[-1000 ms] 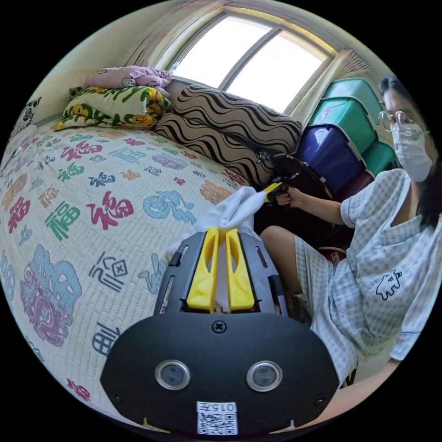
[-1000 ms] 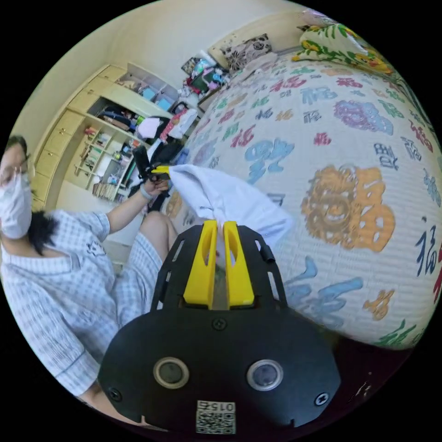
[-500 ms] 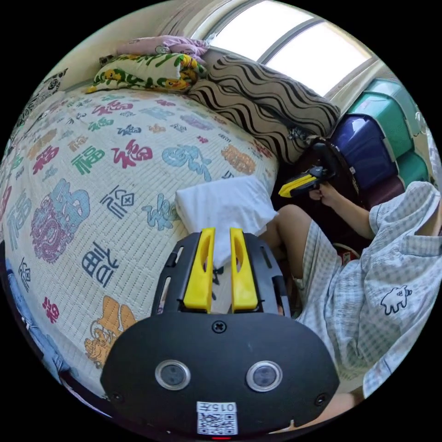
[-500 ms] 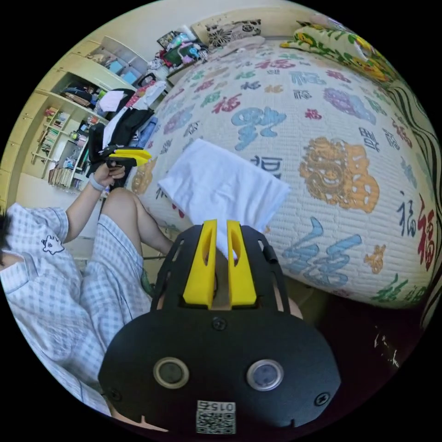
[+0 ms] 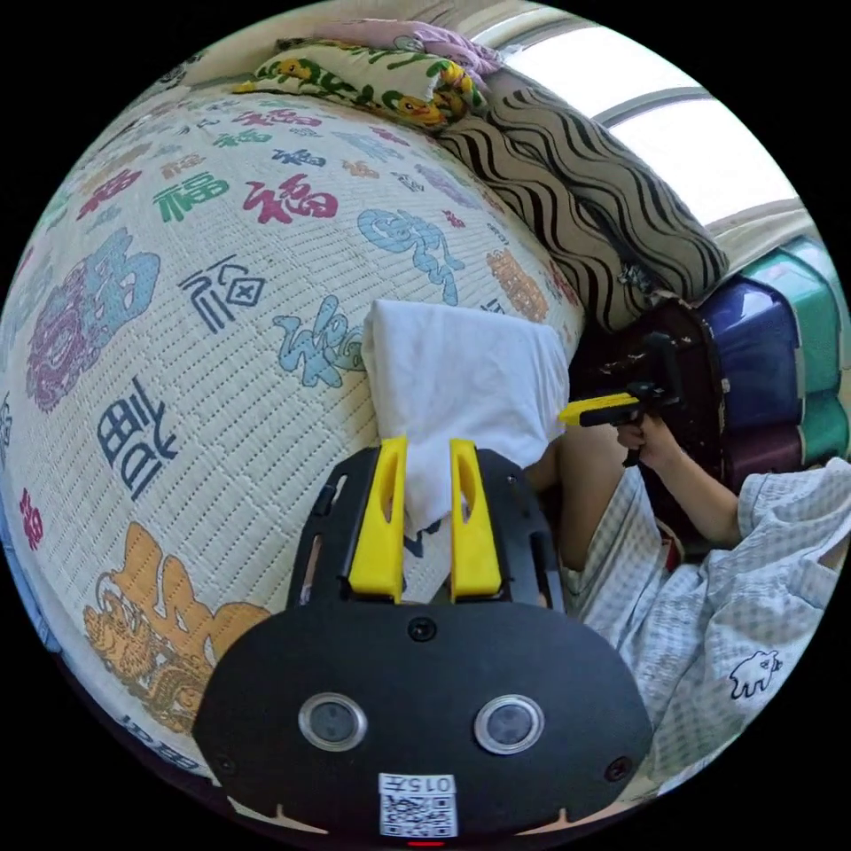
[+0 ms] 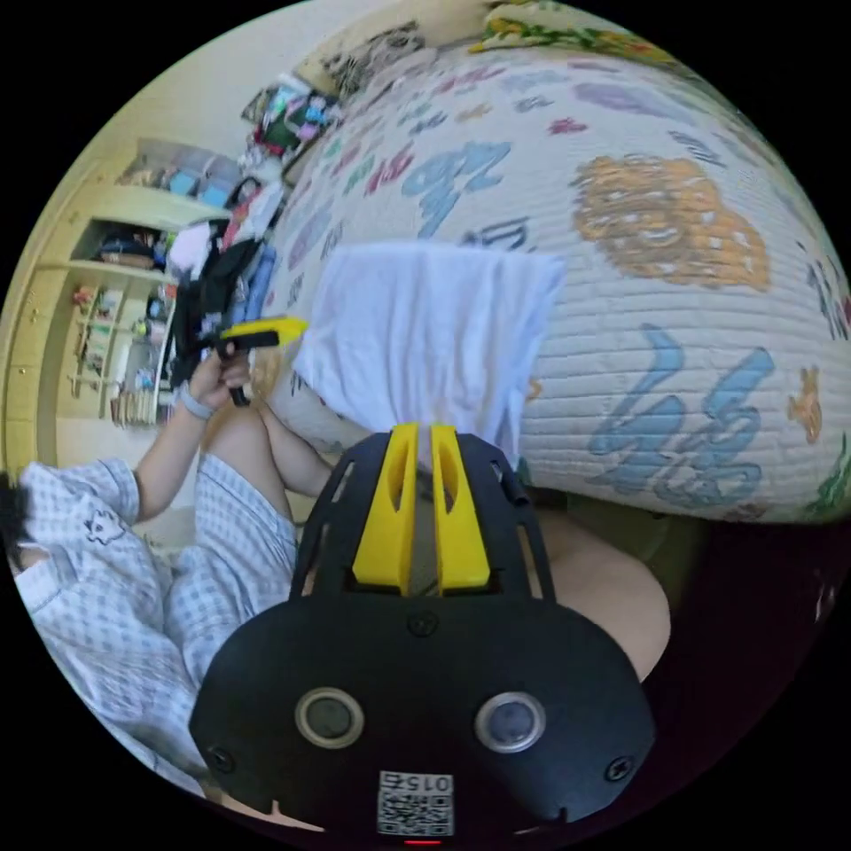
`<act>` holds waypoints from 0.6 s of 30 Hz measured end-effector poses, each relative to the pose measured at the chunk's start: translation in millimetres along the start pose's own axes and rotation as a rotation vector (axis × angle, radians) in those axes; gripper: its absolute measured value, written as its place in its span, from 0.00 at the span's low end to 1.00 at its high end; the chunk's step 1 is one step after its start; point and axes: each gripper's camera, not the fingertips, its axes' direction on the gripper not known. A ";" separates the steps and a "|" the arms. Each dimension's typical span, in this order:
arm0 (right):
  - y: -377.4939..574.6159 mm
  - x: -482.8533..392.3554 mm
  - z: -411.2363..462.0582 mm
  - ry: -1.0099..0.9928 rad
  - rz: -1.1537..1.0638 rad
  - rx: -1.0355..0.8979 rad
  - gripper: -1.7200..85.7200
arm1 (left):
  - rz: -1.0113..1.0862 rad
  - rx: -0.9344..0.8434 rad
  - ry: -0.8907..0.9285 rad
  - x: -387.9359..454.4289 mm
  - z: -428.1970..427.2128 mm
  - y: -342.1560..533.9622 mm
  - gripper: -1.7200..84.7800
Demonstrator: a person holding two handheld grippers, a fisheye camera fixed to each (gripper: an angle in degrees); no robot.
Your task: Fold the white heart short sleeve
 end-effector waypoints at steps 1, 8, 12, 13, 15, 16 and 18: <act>-1.8 16.0 -10.3 -0.003 0.055 0.081 0.11 | -0.034 0.051 -0.003 -5.4 -12.0 4.2 0.14; -39.6 93.2 32.5 -0.227 0.181 0.101 0.16 | -0.105 0.043 0.107 -21.4 -11.3 5.9 0.19; -41.9 110.6 52.5 -0.241 0.206 0.121 0.14 | -0.121 0.039 0.204 -5.4 -5.5 18.1 0.18; -38.5 117.9 62.1 -0.293 0.218 0.120 0.13 | -0.122 0.071 0.158 1.5 -9.8 26.2 0.18; -34.6 126.0 85.0 -0.366 0.230 0.087 0.12 | -0.162 0.113 0.120 7.1 -14.6 36.5 0.16; -33.6 128.5 100.4 -0.391 0.227 0.079 0.11 | -0.194 0.122 0.138 8.2 -15.4 40.5 0.15; -35.7 131.0 118.7 -0.395 0.243 0.086 0.09 | -0.241 0.102 0.166 9.3 -15.9 42.3 0.13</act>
